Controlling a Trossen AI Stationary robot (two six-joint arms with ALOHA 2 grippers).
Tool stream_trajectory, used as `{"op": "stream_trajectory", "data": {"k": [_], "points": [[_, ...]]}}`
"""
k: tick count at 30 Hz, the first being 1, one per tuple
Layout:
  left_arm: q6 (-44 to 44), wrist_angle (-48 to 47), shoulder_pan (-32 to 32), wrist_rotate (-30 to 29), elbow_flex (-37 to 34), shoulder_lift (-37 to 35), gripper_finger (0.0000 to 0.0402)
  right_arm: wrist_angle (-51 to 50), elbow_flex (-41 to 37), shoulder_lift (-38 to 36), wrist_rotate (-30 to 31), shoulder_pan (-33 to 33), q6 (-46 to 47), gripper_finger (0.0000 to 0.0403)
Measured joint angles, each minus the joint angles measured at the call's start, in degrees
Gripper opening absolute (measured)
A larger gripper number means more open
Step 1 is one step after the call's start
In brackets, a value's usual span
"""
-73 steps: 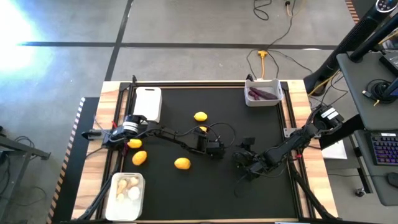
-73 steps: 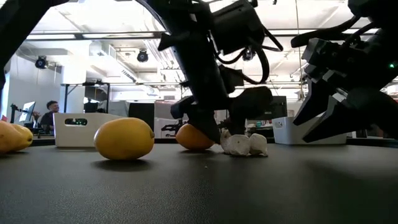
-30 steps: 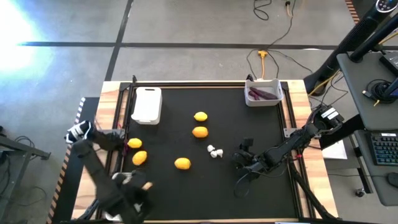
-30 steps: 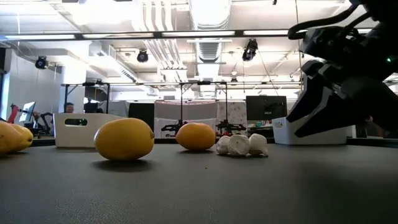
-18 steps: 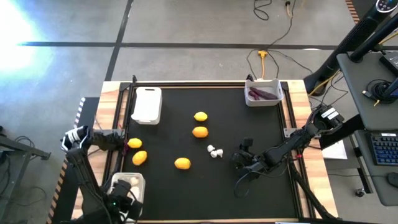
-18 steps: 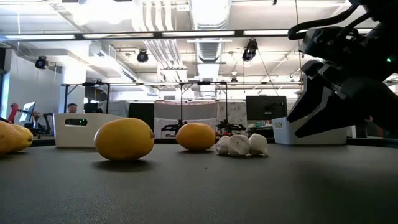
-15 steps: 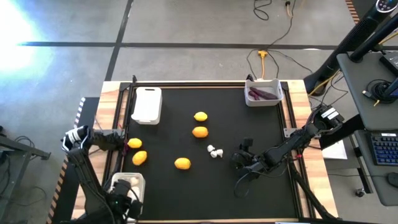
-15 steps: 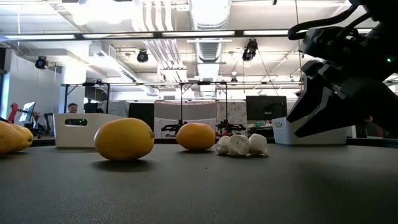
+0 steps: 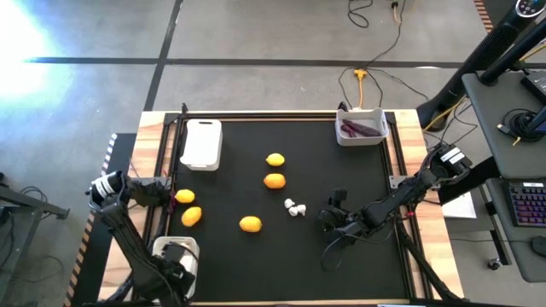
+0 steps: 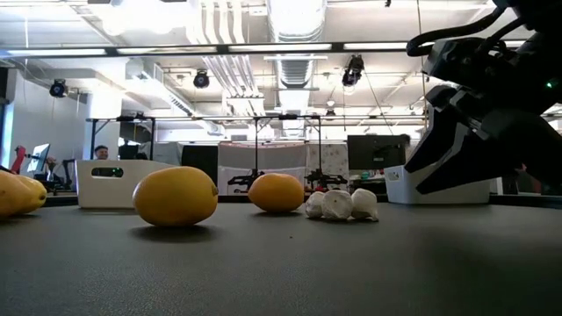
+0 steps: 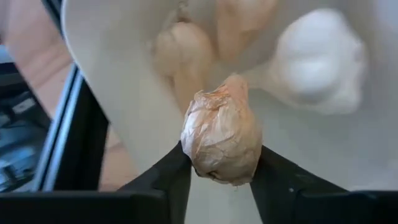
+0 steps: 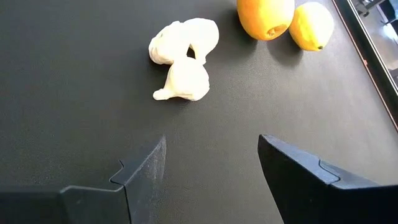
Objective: Sort produce into baskets
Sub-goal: Put the big garlic into the bottom white bin, then put the small garlic into the bottom white bin
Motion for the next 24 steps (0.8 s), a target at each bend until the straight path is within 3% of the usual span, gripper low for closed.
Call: {"op": "stream_trajectory", "data": {"k": [7, 13, 15, 20, 24], "points": [[9.21, -6.36, 3.02, 0.85, 0.94, -0.06, 0.0203, -0.02, 0.0, 0.0, 0.0, 0.0, -0.01, 0.0249], [23.52, -15.58, 8.83, -0.93, 5.88, -0.16, 0.0222, -0.04, 0.0, 0.02, 0.0, 0.0, -0.02, 0.0249], [26.9, -16.15, 11.3, -6.93, 7.11, -0.33, 0.022, -0.04, 0.0, 0.02, 0.0, 0.0, -0.09, 0.0249], [33.45, -12.4, 18.35, -32.03, 9.65, -0.63, 0.0211, -0.07, -0.13, 0.02, 0.0, 0.0, -0.11, 0.0249], [44.02, -4.7, 25.18, -41.16, 10.66, -0.74, 0.0205, -0.09, -0.26, 0.02, 0.0, 0.0, -0.04, 0.0249]]}}
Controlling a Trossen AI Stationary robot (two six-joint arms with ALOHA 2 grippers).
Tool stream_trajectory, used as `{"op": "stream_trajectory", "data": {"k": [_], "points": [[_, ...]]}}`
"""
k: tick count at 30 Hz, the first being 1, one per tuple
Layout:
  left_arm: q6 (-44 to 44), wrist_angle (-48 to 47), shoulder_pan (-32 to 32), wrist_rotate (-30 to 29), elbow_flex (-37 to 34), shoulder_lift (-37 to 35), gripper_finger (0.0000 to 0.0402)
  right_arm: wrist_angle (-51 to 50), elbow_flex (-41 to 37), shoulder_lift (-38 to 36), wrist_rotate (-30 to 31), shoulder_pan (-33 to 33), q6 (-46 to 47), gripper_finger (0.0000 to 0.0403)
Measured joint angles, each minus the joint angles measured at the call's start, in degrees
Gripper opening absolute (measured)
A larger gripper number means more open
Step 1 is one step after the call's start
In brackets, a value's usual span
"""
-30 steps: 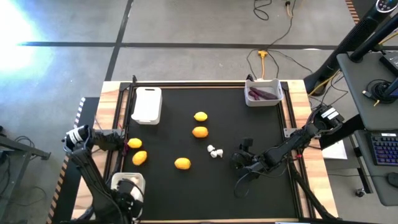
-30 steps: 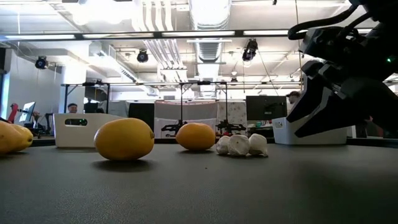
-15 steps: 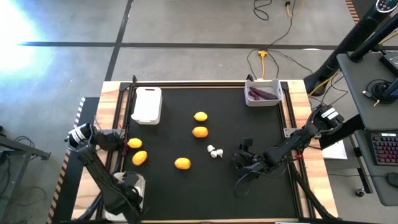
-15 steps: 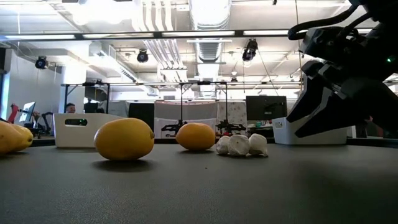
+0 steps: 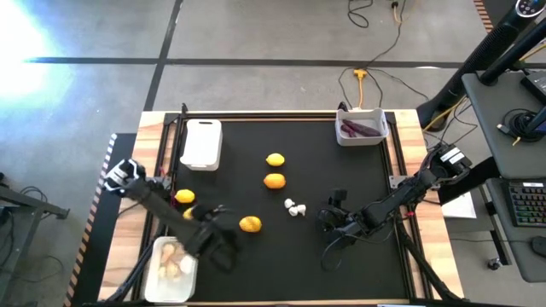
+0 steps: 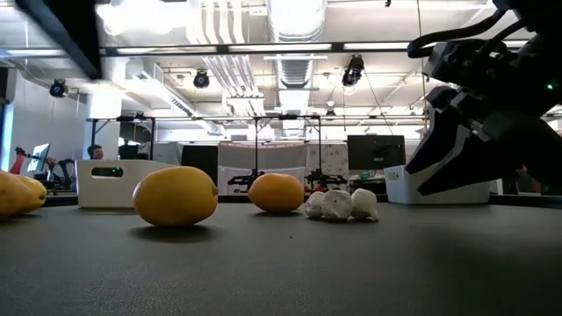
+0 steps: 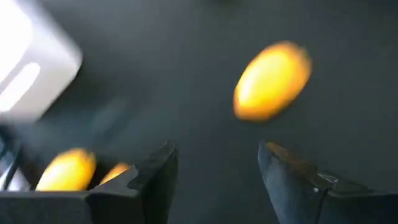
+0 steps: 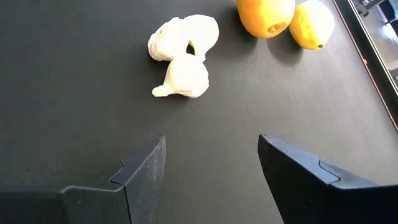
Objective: Sort produce into baskets
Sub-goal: Put the small garlic into the bottom white bin
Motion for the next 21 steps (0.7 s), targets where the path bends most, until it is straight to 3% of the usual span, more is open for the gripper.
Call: {"op": "stream_trajectory", "data": {"k": [6, 10, 21], "points": [[22.55, 24.04, 8.38, -2.08, -1.69, 1.09, 0.0198, -0.1, -0.33, 0.02, -0.02, 0.0, -0.02, 0.0249], [30.06, 36.14, 12.76, -2.53, -2.33, 3.5, 0.0198, -0.15, -0.52, 0.02, 0.0, 0.0, 0.0, 0.0249], [43.6, 48.23, 16.76, -2.4, -2.03, 16.99, 0.0214, -0.35, -0.61, 0.02, 0.0, 0.0, 0.04, 0.0249]]}}
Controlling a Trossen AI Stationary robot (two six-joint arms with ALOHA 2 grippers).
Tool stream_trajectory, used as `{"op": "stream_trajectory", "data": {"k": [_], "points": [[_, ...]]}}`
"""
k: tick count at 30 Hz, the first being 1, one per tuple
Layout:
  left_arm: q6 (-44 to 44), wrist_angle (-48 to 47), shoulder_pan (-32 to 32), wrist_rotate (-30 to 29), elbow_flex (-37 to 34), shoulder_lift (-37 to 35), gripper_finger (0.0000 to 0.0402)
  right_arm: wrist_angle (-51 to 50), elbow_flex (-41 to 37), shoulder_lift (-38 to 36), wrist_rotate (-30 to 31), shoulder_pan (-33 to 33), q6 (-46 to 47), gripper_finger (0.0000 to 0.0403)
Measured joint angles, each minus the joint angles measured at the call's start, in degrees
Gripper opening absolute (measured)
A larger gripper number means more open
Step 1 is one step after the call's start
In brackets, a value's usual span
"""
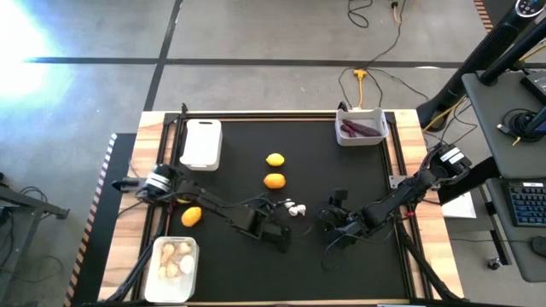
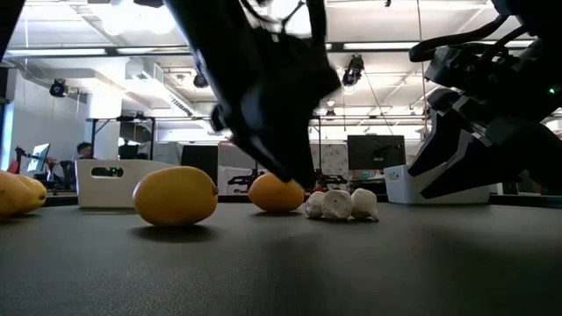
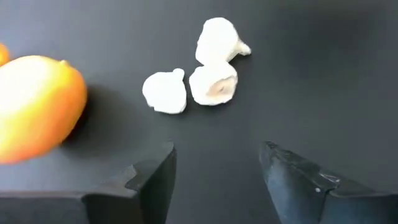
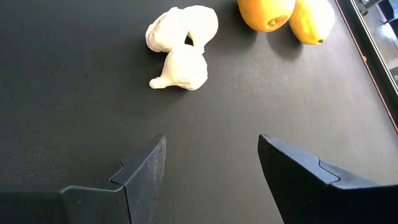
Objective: Sort produce into baskets
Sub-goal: Put the small garlic into the bottom white bin
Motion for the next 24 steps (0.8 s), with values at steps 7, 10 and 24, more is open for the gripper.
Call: {"op": "stream_trajectory", "data": {"k": [7, 10, 24], "points": [[4.88, 6.38, 0.24, -0.04, 0.21, 5.04, 0.0246, 0.02, 0.0, 0.0, 0.0, 0.0, 0.0, 0.0249], [4.3, 9.99, 0.75, -0.06, 0.37, 5.76, 0.0249, 0.0, 0.0, 0.0, 0.0, 0.0, 0.0, 0.0249], [0.48, 20.87, 4.59, -1.15, 0.55, 9.99, 0.0249, 0.02, -0.58, 0.0, 0.07, 0.0, 0.02, 0.0249]]}}
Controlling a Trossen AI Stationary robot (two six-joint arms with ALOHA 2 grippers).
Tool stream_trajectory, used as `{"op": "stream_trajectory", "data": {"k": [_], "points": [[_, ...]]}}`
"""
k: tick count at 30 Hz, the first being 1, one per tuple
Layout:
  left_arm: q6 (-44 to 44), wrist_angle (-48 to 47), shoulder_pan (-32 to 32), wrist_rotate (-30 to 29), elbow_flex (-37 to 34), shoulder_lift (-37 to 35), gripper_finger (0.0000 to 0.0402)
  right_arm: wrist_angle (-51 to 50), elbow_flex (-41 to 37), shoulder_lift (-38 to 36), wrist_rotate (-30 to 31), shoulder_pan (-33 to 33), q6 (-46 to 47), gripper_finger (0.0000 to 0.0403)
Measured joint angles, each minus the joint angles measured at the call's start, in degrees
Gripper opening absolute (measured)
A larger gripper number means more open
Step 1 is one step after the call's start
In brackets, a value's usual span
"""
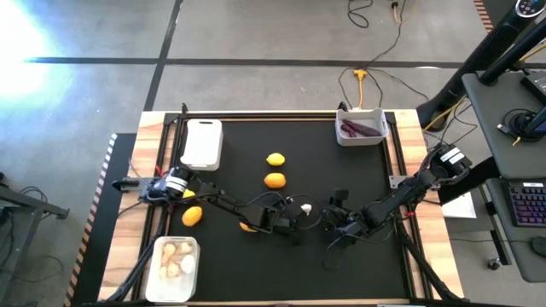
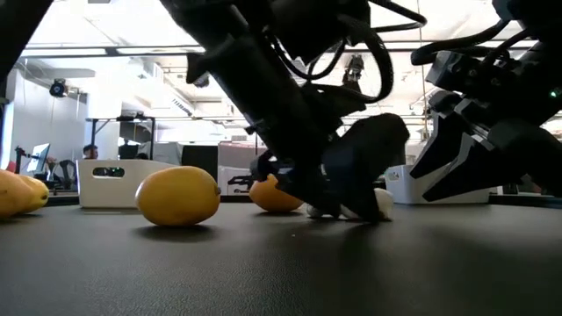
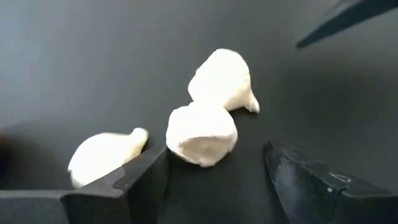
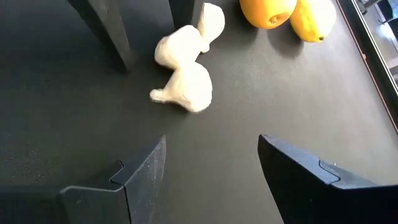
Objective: Sort produce into baskets
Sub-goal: Put the small garlic into the bottom white bin
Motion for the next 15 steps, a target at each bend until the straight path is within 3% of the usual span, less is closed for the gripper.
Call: {"op": "stream_trajectory", "data": {"k": [15], "points": [[5.84, 6.15, 1.18, -1.62, 0.02, 1.56, 0.0243, 0.01, -0.05, 0.0, 0.0, 0.0, 0.0, 0.0249]]}}
